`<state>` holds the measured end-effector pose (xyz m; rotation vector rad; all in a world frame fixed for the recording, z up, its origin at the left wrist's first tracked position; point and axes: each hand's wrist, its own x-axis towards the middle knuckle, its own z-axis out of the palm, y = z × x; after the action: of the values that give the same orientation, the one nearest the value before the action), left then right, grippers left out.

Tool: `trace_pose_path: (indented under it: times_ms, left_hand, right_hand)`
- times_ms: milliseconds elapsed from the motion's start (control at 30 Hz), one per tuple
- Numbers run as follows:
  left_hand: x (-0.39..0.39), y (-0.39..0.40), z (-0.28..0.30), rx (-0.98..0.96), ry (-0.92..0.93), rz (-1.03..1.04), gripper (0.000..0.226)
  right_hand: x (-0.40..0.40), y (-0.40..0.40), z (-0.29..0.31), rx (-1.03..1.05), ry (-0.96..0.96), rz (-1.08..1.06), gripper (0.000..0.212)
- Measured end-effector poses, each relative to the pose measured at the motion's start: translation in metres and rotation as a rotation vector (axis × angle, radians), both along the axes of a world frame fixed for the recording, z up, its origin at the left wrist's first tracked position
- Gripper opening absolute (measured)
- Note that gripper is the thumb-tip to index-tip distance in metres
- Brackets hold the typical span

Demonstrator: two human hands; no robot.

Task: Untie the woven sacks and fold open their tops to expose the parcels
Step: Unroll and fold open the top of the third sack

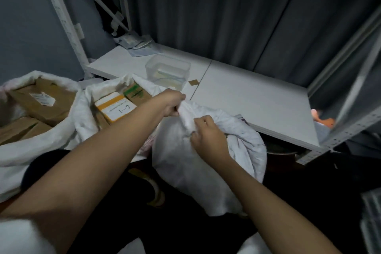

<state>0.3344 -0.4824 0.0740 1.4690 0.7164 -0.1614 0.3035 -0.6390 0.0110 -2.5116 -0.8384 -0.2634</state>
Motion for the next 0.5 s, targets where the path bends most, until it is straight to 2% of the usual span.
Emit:
trace_pose_path:
  times_ms: [67, 133, 167, 233, 267, 333, 367, 433, 500]
  left_hand:
    - [0.013, 0.003, -0.008, 0.054, -0.042, 0.043, 0.027]
    - [0.027, 0.007, -0.016, 0.214, -0.054, -0.008, 0.031]
    - [0.032, 0.007, -0.018, 0.381, -0.065, -0.082, 0.033]
    - [0.043, 0.004, -0.023, 0.851, -0.108, -0.211, 0.043]
    - [0.048, 0.001, -0.024, 1.028, -0.217, -0.244, 0.044]
    - [0.058, -0.004, -0.024, 1.171, -0.496, -0.477, 0.049]
    - [0.064, -0.006, -0.025, 1.223, -0.557, -0.669, 0.052]
    - [0.077, -0.007, -0.030, 1.263, -0.485, -0.929, 0.045]
    - [0.097, -0.006, -0.042, 1.293, -0.357, -0.921, 0.035]
  right_hand:
    - [0.038, -0.020, 0.002, 0.128, 0.124, -0.039, 0.021]
    - [0.078, -0.038, 0.011, 0.208, 0.223, -0.062, 0.021]
    - [0.096, -0.044, 0.015, 0.199, 0.295, -0.036, 0.020]
    - [0.123, -0.051, 0.025, 0.207, 0.497, 0.078, 0.020]
    - [0.131, -0.051, 0.029, 0.220, 0.592, 0.125, 0.020]
    - [0.146, -0.050, 0.033, 0.220, 0.696, 0.187, 0.020]
    - [0.154, -0.048, 0.033, 0.212, 0.714, 0.201, 0.019]
    - [0.164, -0.044, 0.027, 0.175, 0.642, 0.167, 0.018]
    - [0.168, -0.043, 0.012, 0.104, 0.360, 0.012, 0.020]
